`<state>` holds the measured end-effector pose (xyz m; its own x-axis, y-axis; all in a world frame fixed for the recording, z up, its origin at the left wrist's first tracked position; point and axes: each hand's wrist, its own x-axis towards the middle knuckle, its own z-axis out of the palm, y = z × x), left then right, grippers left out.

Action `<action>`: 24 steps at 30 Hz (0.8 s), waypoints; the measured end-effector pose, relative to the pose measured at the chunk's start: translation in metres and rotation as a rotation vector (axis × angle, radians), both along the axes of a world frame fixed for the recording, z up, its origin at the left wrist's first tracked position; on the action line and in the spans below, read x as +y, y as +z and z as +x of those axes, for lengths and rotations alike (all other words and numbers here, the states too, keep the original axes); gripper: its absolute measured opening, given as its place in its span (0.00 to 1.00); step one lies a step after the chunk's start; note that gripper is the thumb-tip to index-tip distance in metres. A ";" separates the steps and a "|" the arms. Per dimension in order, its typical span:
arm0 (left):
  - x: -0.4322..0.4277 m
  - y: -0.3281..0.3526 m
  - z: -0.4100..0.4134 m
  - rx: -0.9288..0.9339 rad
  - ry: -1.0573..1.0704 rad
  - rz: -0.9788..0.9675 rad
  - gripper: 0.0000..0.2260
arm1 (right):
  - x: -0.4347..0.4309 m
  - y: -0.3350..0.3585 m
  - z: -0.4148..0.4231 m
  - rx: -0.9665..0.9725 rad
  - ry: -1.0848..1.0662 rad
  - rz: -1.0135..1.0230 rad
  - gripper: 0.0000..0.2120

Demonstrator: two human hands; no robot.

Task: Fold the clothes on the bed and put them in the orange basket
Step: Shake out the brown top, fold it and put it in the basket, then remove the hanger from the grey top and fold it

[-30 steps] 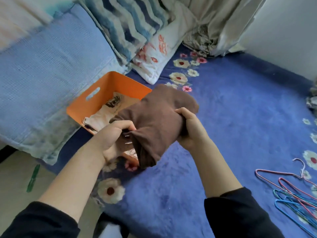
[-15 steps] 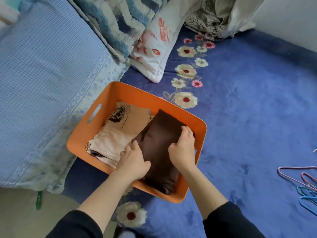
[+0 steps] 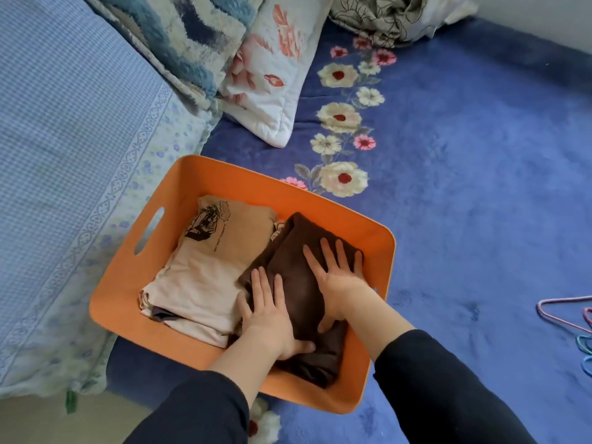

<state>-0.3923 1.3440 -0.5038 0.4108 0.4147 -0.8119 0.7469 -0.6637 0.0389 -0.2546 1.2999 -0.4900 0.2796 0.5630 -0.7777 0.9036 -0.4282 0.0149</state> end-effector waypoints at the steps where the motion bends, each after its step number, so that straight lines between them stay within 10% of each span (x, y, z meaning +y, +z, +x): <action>1: -0.001 -0.003 0.001 0.004 0.000 0.013 0.62 | -0.002 -0.005 -0.003 -0.044 0.013 0.038 0.69; 6: 0.001 -0.003 -0.006 -0.003 -0.001 0.022 0.62 | -0.011 0.003 -0.012 -0.064 0.011 0.130 0.61; 12: -0.002 0.042 -0.017 -0.276 0.221 0.045 0.40 | -0.052 0.068 -0.024 -0.075 0.041 0.424 0.22; 17: -0.050 0.095 -0.004 -0.600 0.324 0.095 0.30 | -0.144 0.113 -0.027 -0.078 -0.088 0.697 0.21; 24: -0.201 0.145 0.030 -0.761 0.077 0.096 0.25 | -0.322 0.163 -0.027 -0.178 -0.307 0.542 0.23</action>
